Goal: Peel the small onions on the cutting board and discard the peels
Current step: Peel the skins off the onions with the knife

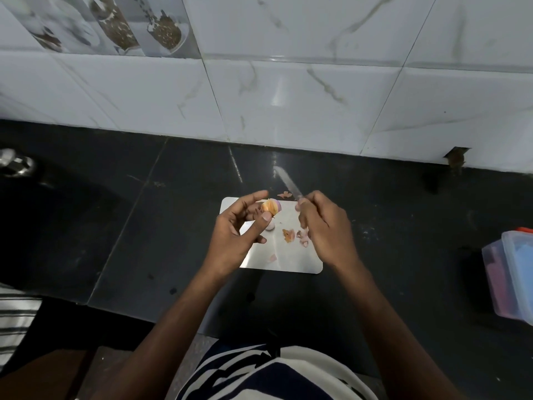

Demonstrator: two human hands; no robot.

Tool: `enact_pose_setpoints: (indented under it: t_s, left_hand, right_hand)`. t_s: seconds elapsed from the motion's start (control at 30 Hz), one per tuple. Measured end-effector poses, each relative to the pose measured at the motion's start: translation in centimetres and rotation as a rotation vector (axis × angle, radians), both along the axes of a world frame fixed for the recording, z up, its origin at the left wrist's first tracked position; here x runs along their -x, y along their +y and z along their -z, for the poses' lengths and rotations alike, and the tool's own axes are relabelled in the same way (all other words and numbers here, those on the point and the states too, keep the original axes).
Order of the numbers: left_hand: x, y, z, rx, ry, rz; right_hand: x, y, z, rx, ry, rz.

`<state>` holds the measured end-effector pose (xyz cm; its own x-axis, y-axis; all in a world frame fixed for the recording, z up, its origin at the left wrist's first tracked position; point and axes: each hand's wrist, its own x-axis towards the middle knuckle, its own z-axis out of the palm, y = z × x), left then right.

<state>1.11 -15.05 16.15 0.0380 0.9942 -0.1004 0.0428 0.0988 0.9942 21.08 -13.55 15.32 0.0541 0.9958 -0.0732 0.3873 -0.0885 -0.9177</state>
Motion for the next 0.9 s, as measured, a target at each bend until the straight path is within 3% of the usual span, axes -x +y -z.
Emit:
enact_pose_setpoints:
  t_s: [0.4, 0.9]
  left_hand:
    - [-0.9, 0.1, 0.5, -0.019, -0.051, 0.006]
    - [-1.9, -0.2, 0.5, -0.078, -0.053, -0.065]
  right_hand:
    - [2.1, -1.7, -0.7, -0.126, -0.139, -0.069]
    - [3.1, -2.2, 0.4, -0.145, -0.051, -0.003]
